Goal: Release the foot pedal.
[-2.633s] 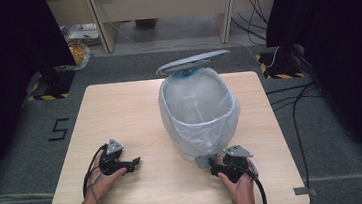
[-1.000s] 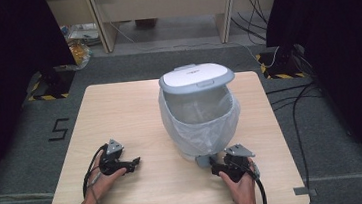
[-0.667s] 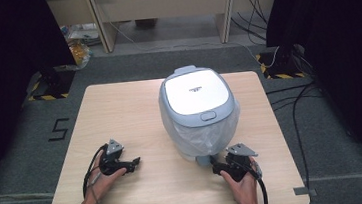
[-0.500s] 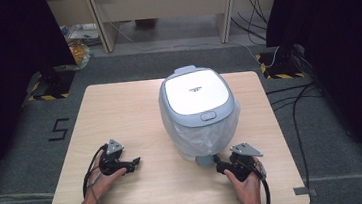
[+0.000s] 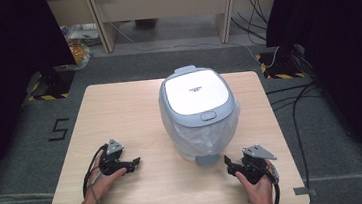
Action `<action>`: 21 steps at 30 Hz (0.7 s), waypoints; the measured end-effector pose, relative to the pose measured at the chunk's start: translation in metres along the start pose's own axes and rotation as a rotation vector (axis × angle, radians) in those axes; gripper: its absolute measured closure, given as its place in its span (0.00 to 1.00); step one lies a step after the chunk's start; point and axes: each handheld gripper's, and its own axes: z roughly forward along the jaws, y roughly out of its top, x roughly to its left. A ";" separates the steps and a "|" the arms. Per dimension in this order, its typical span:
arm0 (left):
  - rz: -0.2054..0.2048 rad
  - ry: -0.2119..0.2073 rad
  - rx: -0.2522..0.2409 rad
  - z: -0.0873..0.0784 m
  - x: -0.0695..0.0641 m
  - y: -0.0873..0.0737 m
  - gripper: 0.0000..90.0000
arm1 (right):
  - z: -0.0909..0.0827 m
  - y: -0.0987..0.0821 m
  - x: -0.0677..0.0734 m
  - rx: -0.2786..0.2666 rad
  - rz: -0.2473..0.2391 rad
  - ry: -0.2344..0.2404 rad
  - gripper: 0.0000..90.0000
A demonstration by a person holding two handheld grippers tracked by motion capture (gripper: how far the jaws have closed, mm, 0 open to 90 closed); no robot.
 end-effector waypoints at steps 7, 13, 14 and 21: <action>0.000 0.000 0.000 0.000 0.000 0.000 0.15 | -0.009 -0.006 -0.010 -0.001 -0.002 -0.007 0.26; -0.002 0.001 0.000 0.000 0.000 0.000 0.15 | -0.018 -0.016 -0.021 0.001 0.004 -0.023 0.24; -0.002 0.001 0.000 0.000 0.000 0.000 0.15 | -0.018 -0.017 -0.022 0.005 0.002 -0.022 0.24; -0.002 0.001 0.000 0.000 0.000 0.000 0.15 | -0.020 -0.027 -0.028 0.019 0.000 -0.025 0.21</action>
